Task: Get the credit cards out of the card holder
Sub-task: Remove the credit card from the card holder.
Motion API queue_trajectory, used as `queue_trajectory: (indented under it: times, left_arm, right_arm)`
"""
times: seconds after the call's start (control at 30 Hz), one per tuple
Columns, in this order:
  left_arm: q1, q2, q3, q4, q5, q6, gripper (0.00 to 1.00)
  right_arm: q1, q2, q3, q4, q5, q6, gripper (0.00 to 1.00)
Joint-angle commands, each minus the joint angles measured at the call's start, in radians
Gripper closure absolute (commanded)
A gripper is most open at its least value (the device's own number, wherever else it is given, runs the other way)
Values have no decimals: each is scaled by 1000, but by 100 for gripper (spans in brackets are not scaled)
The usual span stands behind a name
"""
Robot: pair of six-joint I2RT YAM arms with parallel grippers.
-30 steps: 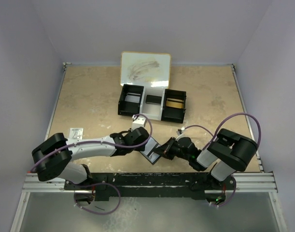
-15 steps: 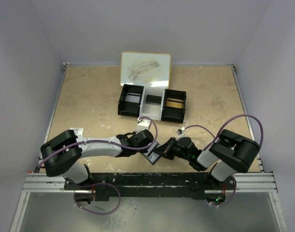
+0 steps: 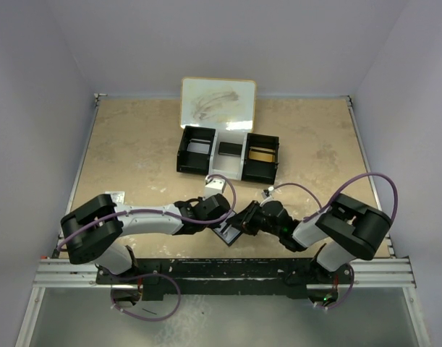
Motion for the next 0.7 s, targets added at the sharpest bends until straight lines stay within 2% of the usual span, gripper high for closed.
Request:
queue_trajectory:
  times: [0.0, 0.5, 0.57, 0.67]
  left_arm:
    - [-3, -3, 1, -32, 0, -6, 88]
    - [-4, -16, -8, -17, -11, -32, 88]
    - [-3, -20, -9, -18, -14, -35, 89]
    - [-4, -20, -11, -12, -15, -38, 89]
  right_arm:
    - [4, 32, 34, -24, 52, -19, 76]
    - [18, 37, 31, -2, 53, -6, 88]
    - [19, 18, 27, -15, 54, -2, 86]
    - [28, -3, 34, -64, 68, 3, 77]
